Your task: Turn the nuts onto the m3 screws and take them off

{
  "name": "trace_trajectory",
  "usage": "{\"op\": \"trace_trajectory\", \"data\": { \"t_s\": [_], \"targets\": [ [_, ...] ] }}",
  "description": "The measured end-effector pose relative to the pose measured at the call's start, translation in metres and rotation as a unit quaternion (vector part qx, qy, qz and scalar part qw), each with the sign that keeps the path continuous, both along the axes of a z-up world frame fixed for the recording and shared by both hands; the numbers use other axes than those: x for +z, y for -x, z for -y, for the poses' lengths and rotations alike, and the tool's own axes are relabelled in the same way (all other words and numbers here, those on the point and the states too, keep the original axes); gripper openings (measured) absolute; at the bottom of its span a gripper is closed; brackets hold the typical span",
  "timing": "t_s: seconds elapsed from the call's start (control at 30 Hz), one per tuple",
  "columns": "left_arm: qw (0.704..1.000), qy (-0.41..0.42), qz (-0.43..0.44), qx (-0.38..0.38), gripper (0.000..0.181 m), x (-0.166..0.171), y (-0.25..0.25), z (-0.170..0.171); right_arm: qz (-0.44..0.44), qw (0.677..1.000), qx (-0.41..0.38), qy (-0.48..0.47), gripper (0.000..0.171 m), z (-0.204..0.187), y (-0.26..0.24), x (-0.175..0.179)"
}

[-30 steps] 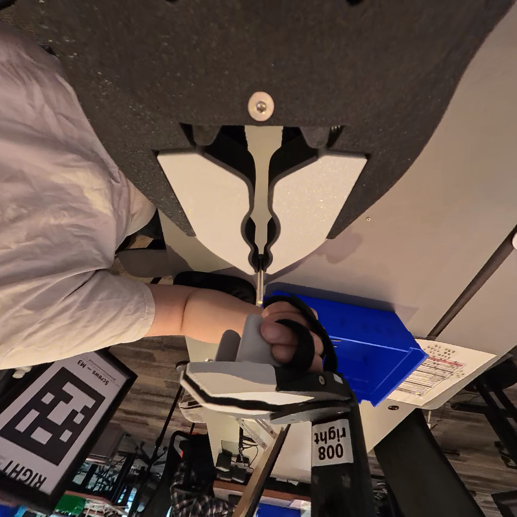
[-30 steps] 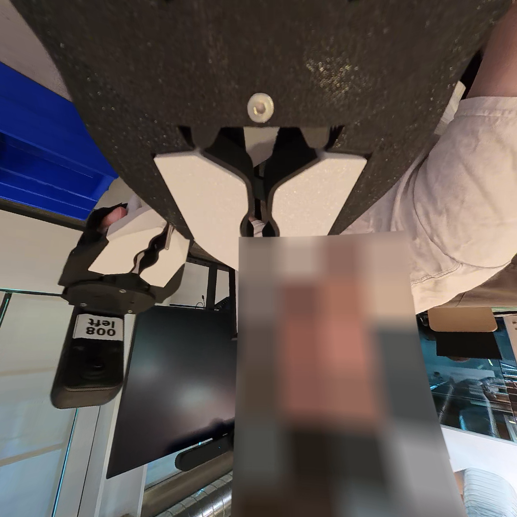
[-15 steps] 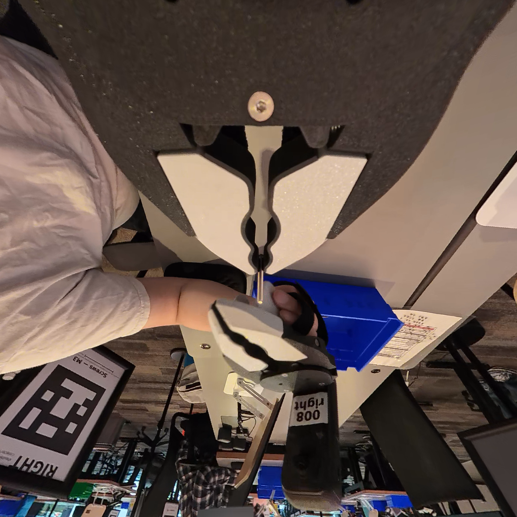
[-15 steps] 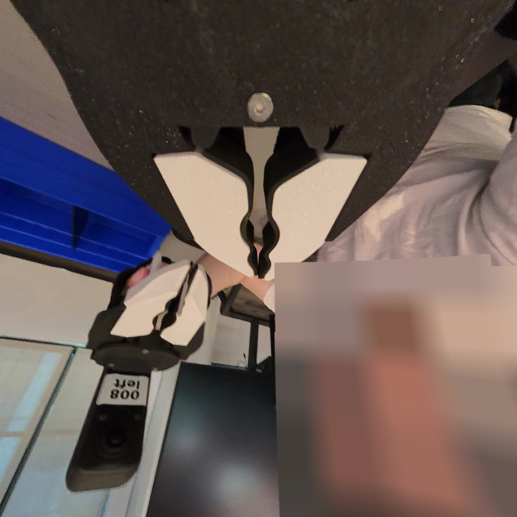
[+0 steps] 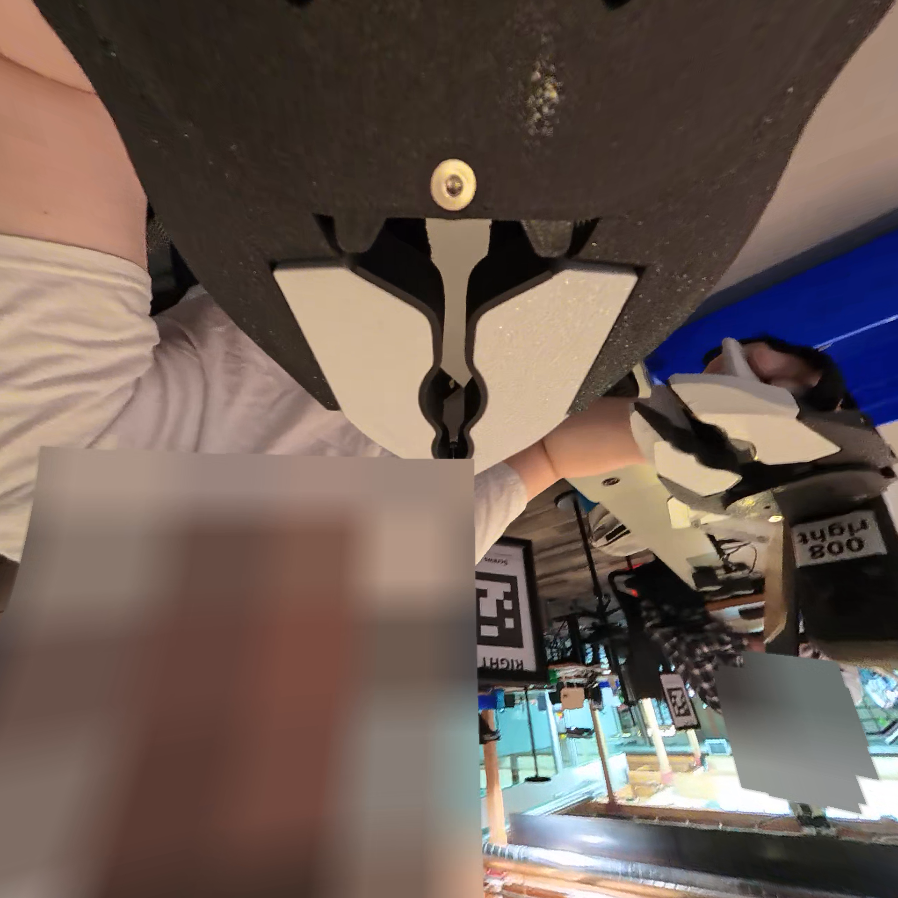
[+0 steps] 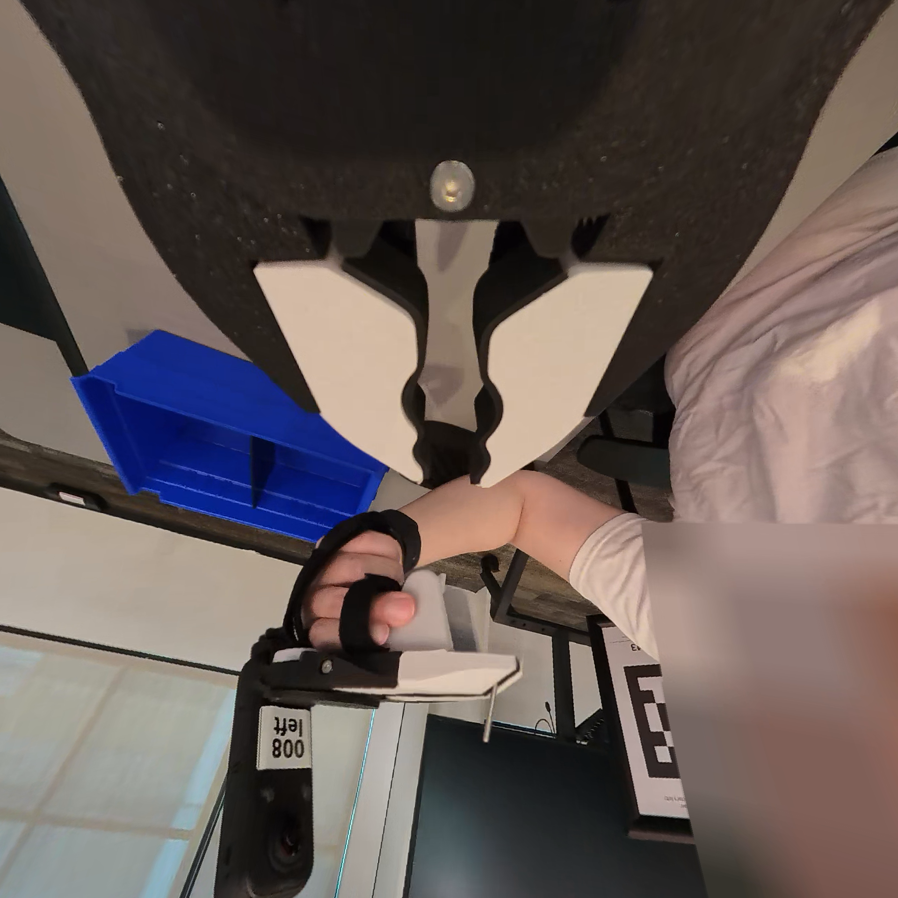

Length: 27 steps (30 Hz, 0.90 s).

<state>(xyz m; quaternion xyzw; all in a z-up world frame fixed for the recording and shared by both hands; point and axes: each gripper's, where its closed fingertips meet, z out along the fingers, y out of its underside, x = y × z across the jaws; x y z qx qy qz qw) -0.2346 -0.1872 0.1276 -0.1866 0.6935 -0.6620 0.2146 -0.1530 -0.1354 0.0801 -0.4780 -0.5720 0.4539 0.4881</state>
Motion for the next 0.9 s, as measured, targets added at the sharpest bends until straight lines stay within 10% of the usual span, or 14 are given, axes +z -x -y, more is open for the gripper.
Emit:
{"op": "trace_trajectory", "data": {
  "t_s": [0.53, 0.9],
  "targets": [
    [0.988, 0.105, 0.053, -0.097, 0.002, 0.029, 0.040, -0.013, 0.002, 0.997, -0.067, 0.028, 0.000, -0.026, 0.003, -0.008],
    [0.994, 0.071, 0.024, -0.083, 0.002, 0.020, 0.026, 0.001, -0.337, 0.872, 0.301, 0.189, 0.000, 0.035, -0.069, 0.081]
  ]
}}
